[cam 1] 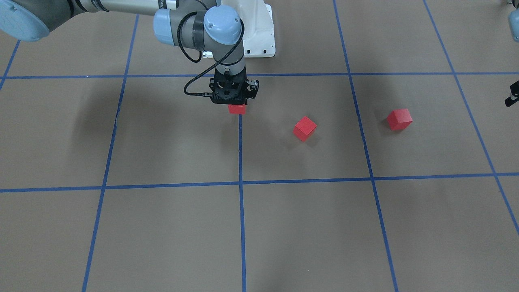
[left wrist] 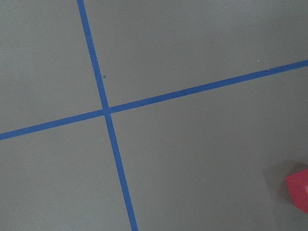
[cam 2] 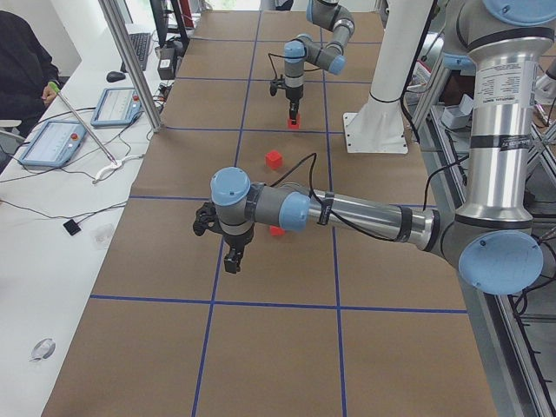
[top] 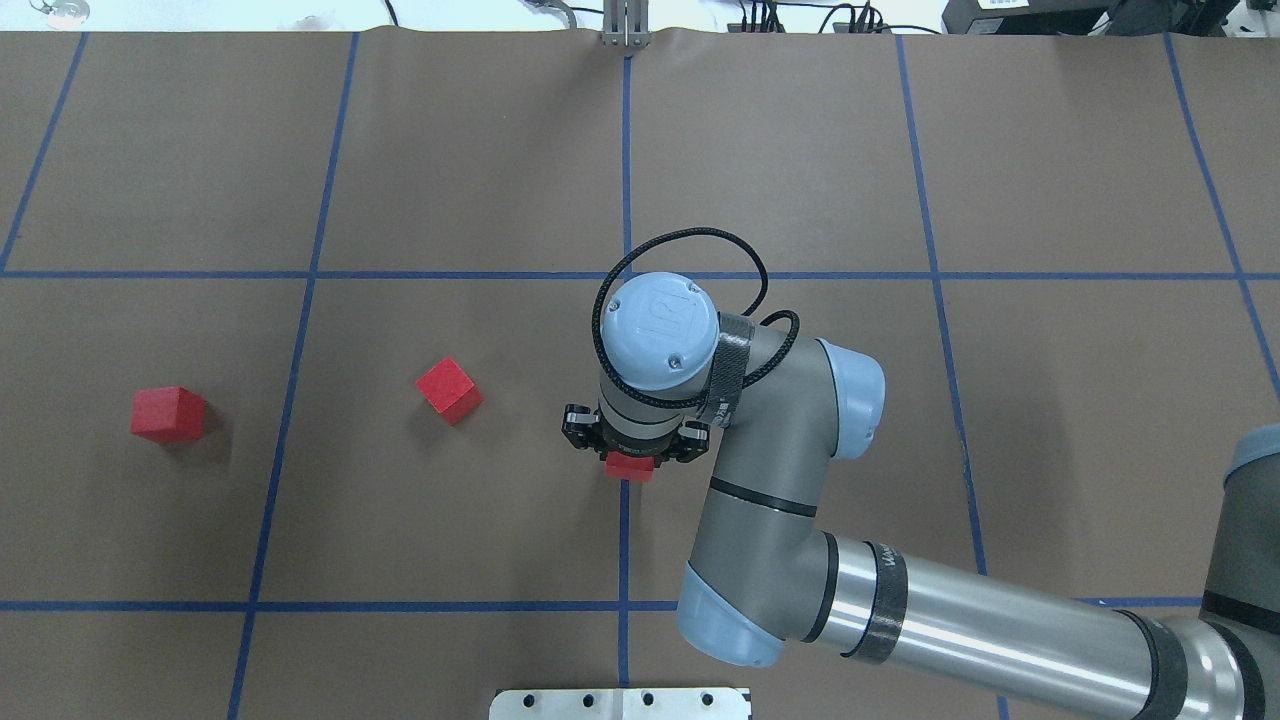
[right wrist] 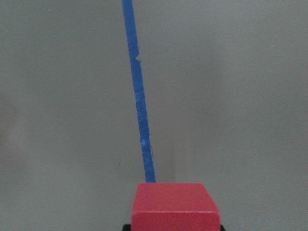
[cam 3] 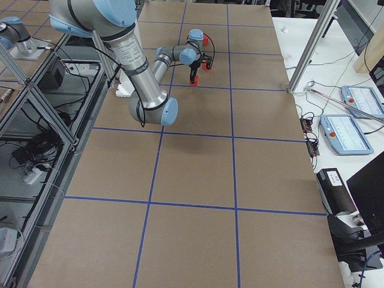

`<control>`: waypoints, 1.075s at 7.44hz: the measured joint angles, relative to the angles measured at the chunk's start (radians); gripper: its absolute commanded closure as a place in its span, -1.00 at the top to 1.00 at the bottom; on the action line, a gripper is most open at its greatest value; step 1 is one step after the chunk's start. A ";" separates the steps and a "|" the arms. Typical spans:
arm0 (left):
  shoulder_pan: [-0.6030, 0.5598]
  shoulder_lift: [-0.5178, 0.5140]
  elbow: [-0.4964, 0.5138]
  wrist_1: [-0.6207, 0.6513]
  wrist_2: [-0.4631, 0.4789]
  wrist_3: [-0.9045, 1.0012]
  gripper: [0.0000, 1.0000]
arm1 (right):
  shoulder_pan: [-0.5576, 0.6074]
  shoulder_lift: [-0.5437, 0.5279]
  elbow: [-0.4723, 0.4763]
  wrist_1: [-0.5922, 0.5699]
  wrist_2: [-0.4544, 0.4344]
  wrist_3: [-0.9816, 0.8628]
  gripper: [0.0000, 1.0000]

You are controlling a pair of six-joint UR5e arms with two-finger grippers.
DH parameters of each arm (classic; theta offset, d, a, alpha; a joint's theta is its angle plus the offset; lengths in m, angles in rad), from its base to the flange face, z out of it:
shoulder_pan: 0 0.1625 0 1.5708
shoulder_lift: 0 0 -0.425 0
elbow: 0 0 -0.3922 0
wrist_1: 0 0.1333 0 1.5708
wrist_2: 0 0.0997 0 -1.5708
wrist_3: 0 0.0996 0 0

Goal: Form red blocks into L shape at center
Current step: 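Carry the red cube with the right gripper to the table center, then lower the red cube onto the center grid crossing and open the right gripper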

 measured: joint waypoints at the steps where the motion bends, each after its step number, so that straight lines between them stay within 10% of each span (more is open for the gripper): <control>1: 0.000 0.000 -0.001 0.000 0.000 0.000 1.00 | -0.005 0.004 -0.014 0.008 -0.001 -0.005 -1.00; 8: 0.000 0.000 -0.006 0.000 0.000 0.000 1.00 | -0.020 0.004 -0.038 0.017 -0.003 -0.047 -1.00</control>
